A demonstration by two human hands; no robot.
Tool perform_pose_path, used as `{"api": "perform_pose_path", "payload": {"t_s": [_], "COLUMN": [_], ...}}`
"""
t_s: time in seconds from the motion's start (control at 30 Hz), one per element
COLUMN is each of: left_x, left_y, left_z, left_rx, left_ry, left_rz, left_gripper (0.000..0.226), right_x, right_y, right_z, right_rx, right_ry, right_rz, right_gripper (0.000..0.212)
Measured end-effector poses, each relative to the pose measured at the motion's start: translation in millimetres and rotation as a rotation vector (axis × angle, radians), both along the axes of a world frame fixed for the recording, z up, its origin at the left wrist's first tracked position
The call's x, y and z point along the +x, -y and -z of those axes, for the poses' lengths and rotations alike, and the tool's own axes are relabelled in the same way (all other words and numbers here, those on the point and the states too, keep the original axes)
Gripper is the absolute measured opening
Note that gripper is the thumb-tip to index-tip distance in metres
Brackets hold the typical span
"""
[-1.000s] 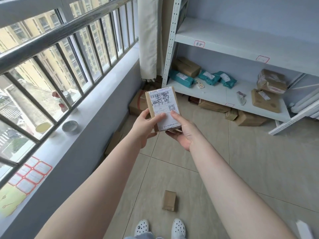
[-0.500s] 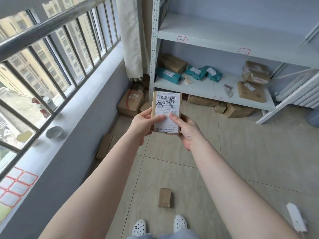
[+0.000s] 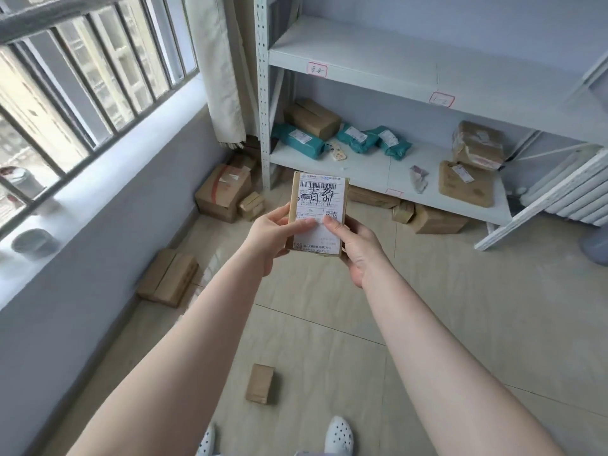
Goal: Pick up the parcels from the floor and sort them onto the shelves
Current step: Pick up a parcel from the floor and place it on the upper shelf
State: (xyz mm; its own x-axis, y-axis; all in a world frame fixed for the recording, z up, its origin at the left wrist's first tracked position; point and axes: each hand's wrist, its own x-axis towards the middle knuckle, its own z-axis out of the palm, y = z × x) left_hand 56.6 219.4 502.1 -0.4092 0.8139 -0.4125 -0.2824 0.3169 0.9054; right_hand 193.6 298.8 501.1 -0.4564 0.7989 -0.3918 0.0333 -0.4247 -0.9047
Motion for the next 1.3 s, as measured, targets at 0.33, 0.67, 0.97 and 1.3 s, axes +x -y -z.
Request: {"api": "perform_pose_path", "payload": {"t_s": [0.33,0.67,0.97,1.3], "left_x": [78,29,-69,-153], "left_y": [-104,-235,-378,-498], "left_z": [-17,-35,-83,-107], "left_rx": [-0.018,0.066,0.173,0.271], "left_ry": [0.005,0.038,-0.015,-0.050], "left_rz": [-0.057,-0.075,-0.009,-0.052], "left_gripper": [0.048,0.041,0.040,0.038], "right_x": [74,24,-72,-155], "right_y": [-110,-241,-381,-507], "right_z": [-15,-26,-71,-98], "right_rx": [0.004,0.063,0.105,0.238], "right_ry": [0.003,0.012,-0.041,-0.066], "right_rz": [-0.054,-0.049,0.005,-0.040], "right_gripper": [0.027,0.023,0.041,0.027]}}
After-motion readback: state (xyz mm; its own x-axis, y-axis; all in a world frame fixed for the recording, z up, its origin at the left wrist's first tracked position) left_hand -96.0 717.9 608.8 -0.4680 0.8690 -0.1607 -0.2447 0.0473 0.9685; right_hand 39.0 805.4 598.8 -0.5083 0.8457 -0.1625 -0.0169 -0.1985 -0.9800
